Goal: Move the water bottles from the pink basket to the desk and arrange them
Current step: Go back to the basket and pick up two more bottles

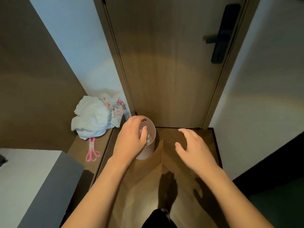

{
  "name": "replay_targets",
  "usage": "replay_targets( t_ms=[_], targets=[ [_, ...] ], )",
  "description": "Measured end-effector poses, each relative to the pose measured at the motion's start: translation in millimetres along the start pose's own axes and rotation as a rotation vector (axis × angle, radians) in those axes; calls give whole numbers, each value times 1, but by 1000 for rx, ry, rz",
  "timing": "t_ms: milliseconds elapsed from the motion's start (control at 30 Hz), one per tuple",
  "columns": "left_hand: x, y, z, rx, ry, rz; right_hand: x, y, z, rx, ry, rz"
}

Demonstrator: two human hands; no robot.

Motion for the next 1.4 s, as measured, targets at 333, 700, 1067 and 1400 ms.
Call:
replay_targets(
  t_ms=[333,700,1067,1400],
  targets=[
    [173,108,70,-61,-149,-34,209,40,-7,-146,-85,125],
    [235,200,200,-16,-488,122,370,143,8,-167,-190,362],
    [205,233,316,46,-1047,125,475,309,51,-204,-485,769],
    [106,430,477,-25,-1268,372,477,571,-32,-419,-632,1016]
  ],
)
Point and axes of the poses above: each hand's wrist, its own x-axis towards the middle knuckle, its own y-axis out of the palm, z = x × y, the point moved 8 cm from there along x, towards the middle knuckle, and after that the axes turned 11 degrees about -z, right-handed, at the moved point
